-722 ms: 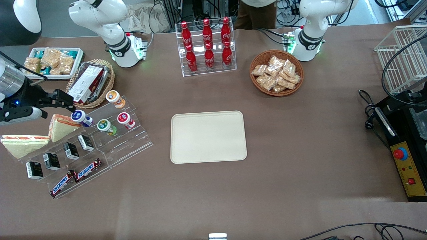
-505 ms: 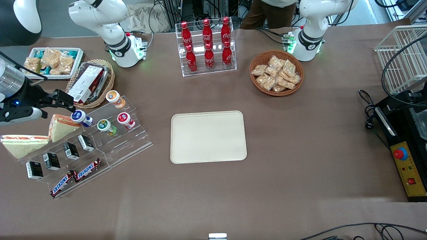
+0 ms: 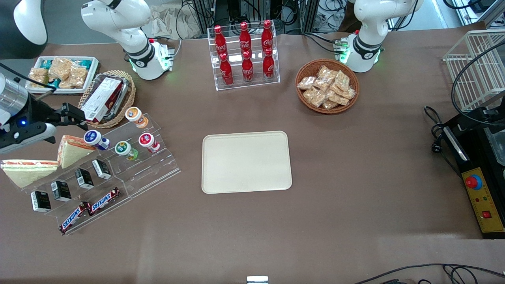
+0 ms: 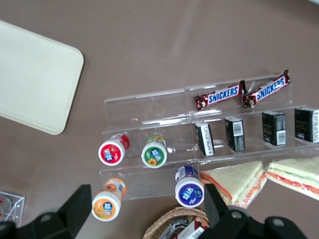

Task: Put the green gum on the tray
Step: 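Move the right gripper toward the green gum bottle in the acrylic rack, then lower the right gripper over the green gum bottle and close on it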

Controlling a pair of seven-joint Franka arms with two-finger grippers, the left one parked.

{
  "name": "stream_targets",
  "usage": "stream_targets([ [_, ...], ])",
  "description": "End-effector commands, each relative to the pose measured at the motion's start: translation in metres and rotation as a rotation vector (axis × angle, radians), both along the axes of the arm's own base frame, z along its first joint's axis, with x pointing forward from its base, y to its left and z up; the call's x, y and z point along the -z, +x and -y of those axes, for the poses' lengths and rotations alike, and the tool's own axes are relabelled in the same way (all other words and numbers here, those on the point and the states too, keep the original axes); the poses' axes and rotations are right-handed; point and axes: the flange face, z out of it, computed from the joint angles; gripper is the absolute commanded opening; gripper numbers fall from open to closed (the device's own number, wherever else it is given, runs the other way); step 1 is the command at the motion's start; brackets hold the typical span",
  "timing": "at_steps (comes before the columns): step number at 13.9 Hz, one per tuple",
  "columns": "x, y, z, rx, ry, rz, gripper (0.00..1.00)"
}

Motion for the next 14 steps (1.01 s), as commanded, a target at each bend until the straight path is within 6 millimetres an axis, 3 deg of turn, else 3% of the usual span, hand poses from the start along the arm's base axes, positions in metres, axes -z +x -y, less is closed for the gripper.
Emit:
stream_targets([
  [1,0.038,-0.013,0.003,-0.013,-0.012,0.004,1.00],
  [7,0.135,-0.037,0.003,0.068,-0.027,0.017,1.00],
  [14,0.222,-0.057,0.002,0.064,-0.027,0.090,1.00],
])
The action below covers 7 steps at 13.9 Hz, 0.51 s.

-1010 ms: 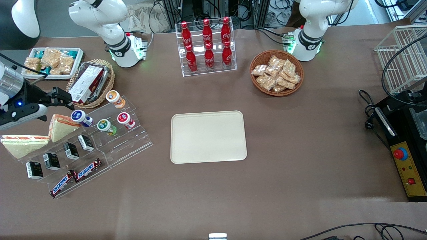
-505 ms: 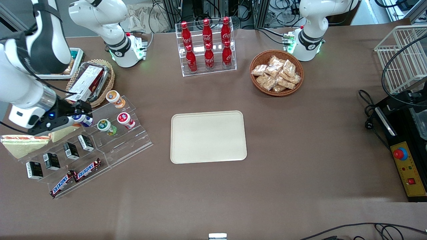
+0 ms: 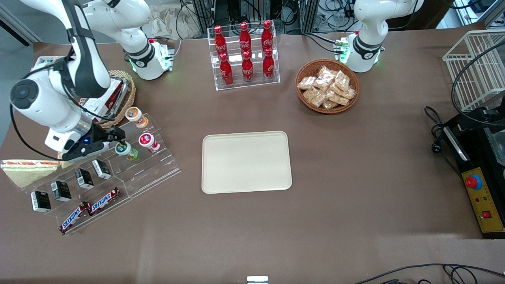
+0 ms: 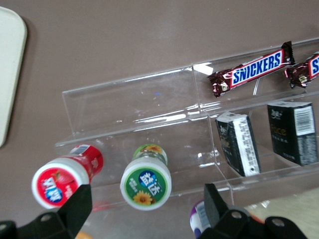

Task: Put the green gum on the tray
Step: 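Lower the right gripper over the green gum bottle and close on it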

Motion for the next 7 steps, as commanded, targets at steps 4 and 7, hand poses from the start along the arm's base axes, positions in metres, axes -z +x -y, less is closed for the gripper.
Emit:
stream_targets([
  [4,0.041,-0.016,-0.001,0.008,-0.013,0.035,1.00],
  [7,0.057,-0.016,0.000,0.010,-0.015,0.039,1.00],
])
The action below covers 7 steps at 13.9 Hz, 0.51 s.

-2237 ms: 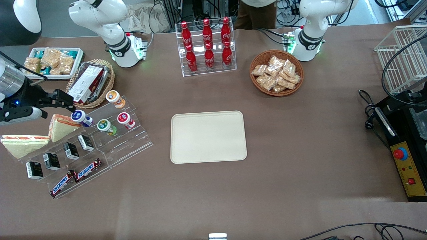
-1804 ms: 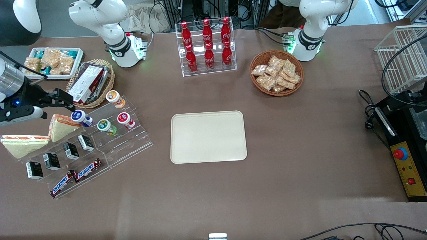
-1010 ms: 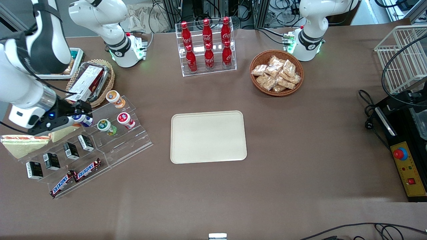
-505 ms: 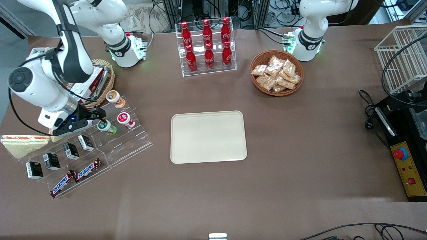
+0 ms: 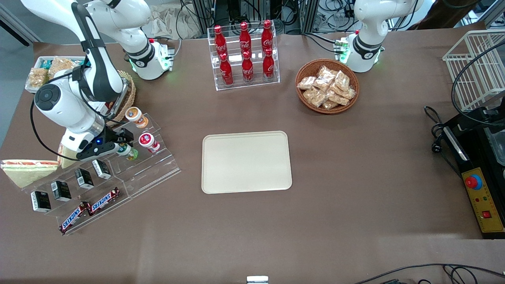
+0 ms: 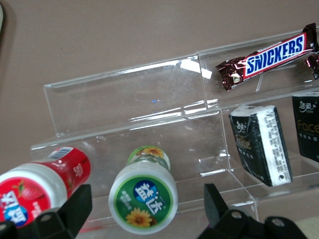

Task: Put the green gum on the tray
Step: 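Lower the right gripper over the green gum bottle and close on it, then lift the green gum bottle and carry it over the cream tray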

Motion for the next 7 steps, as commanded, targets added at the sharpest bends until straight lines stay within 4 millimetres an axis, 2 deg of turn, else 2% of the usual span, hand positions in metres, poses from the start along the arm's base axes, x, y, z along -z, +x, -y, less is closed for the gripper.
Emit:
stream_targets([
  [1,0.011,0.000,-0.001,0.006,-0.011,0.008,1.00],
  [3,0.016,0.002,-0.002,0.005,-0.012,0.015,1.00],
  [4,0.021,0.002,-0.001,0.006,-0.013,0.015,0.96],
  [5,0.021,0.003,-0.001,0.006,-0.013,0.018,0.86],
  [6,0.021,0.003,-0.002,0.008,-0.013,0.018,0.62],
  [7,0.020,0.003,-0.002,0.008,-0.012,0.016,0.45],
])
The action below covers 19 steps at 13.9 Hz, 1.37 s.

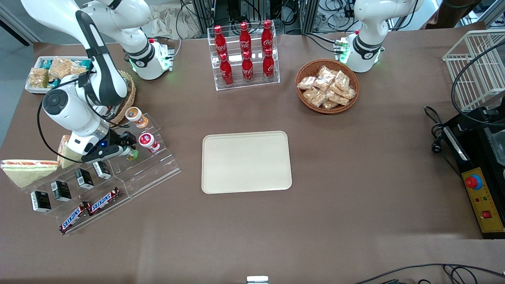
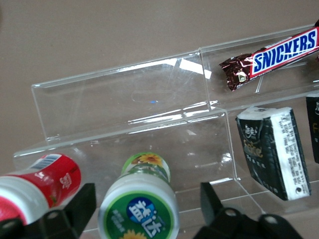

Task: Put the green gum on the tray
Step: 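Lift the green gum bottle and carry it over the cream tray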

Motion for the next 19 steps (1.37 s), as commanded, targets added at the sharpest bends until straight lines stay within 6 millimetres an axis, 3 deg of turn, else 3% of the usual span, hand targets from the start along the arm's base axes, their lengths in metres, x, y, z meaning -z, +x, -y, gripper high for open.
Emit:
stream_targets([
  [1,-0.001,0.001,-0.002,0.007,-0.009,0.016,0.34],
  [2,-0.001,0.001,-0.002,0.007,-0.009,0.013,0.26],
  [5,-0.003,0.002,-0.001,0.008,-0.009,0.016,0.25],
  [7,-0.027,0.016,-0.002,0.005,-0.007,0.026,0.25],
  [10,-0.117,0.054,-0.006,0.003,-0.005,-0.067,0.26],
  [14,-0.228,0.063,-0.015,0.023,0.003,-0.118,0.25],
  [17,-0.276,0.055,-0.076,0.087,-0.001,-0.110,0.25],
  [19,-0.285,0.043,-0.142,0.194,0.015,-0.106,0.26],
])
